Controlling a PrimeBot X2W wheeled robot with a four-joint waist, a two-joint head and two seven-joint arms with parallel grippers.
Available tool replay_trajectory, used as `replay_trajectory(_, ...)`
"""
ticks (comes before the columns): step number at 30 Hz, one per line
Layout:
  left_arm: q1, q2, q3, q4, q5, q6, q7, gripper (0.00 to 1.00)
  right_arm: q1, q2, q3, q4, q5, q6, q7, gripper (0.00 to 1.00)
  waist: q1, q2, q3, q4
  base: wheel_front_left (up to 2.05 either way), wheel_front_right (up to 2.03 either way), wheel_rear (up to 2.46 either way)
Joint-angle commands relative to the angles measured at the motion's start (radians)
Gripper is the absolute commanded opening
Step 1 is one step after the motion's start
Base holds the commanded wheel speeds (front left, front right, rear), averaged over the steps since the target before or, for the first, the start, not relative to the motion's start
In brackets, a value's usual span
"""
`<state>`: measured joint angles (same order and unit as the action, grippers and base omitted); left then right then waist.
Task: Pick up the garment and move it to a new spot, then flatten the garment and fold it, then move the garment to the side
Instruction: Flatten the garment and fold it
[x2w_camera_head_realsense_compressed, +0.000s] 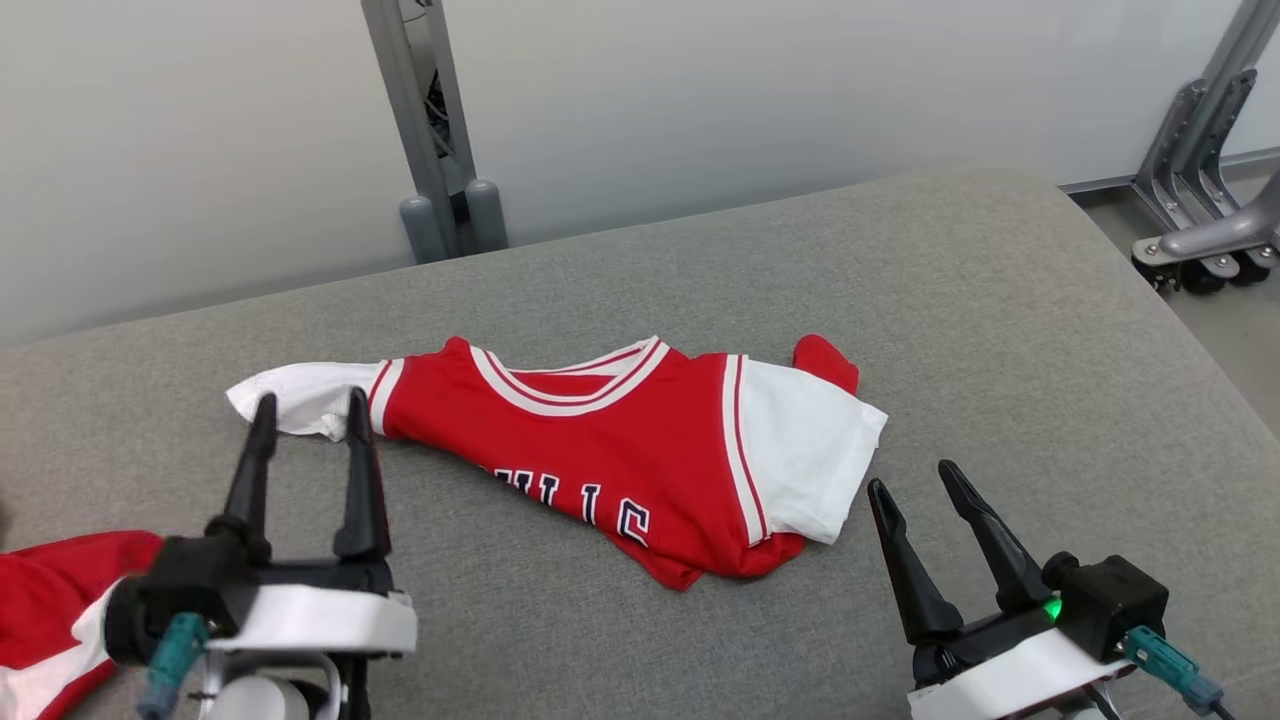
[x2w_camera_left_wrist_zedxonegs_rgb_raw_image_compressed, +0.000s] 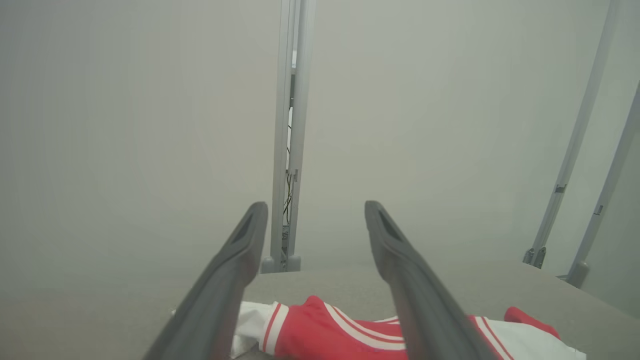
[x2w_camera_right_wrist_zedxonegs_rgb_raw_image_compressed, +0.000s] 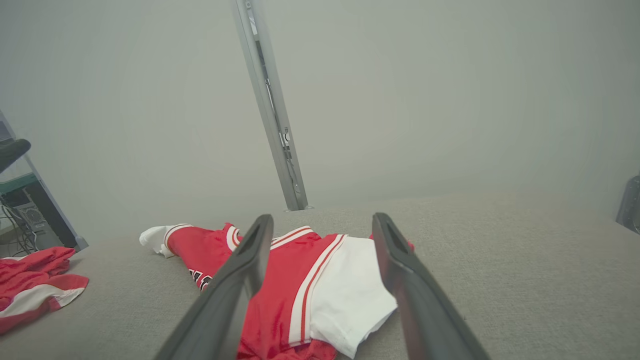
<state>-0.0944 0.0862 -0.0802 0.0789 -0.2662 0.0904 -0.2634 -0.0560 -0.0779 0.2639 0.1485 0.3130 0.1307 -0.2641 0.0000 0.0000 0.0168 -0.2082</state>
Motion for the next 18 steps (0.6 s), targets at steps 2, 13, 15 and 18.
replay_trajectory(2,0.054,-0.007,-0.024,-0.031,0.034,-0.009,-0.001,1.00,0.012,-0.011,-0.004,-0.002,-0.002,0.000,-0.001,1.00,0.0000,0.0000,-0.014,0.025,0.00,0.00,0.00)
replay_trajectory(13,0.172,-0.026,-0.122,-0.021,0.119,-0.009,-0.001,1.00,0.042,-0.020,-0.020,0.004,-0.007,0.000,-0.001,1.00,0.0000,0.0000,-0.044,0.071,0.00,0.00,0.00)
replay_trajectory(15,0.182,-0.029,-0.141,-0.006,0.118,-0.016,-0.001,1.00,0.043,-0.024,-0.021,0.006,-0.004,0.000,-0.001,1.00,0.0000,0.0000,-0.048,0.074,0.00,0.00,0.00)
replay_trajectory(18,0.191,-0.031,-0.151,0.008,0.119,-0.007,-0.001,1.00,0.046,-0.029,-0.018,0.010,-0.001,0.000,-0.001,1.00,0.0000,0.0000,-0.054,0.071,0.00,0.00,0.00)
